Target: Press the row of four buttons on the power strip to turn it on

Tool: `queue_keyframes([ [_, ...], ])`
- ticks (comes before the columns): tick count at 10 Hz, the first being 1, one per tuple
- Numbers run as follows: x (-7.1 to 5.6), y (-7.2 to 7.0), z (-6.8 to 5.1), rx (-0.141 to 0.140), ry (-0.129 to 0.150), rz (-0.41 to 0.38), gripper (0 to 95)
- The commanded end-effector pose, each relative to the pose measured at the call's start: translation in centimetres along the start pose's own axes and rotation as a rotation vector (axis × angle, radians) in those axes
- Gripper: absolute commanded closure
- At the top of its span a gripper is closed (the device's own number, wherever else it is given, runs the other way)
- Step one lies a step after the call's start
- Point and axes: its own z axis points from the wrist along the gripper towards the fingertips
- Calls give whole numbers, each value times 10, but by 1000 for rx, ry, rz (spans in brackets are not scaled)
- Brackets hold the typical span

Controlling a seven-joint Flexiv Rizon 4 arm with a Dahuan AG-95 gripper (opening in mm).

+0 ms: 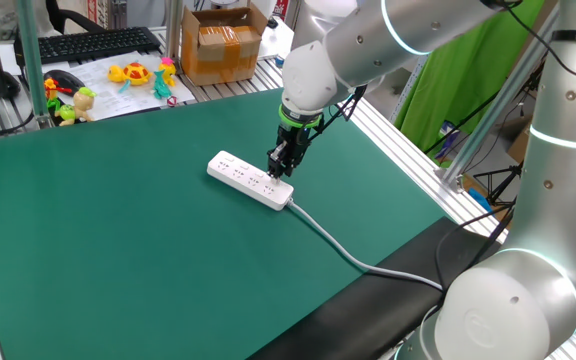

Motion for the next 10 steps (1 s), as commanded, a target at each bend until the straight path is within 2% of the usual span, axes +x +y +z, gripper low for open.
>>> queue_keyframes([
  [1,-2,-3,-1,-4,-1,0,570],
  [3,-4,-3,2,-2,-3,0,570],
  [6,-6,-5,-1,-3,0,0,570],
  [9,-8,-4,3,-3,-1,0,570],
  [10,-8,-4,2,-6,7,0,570],
])
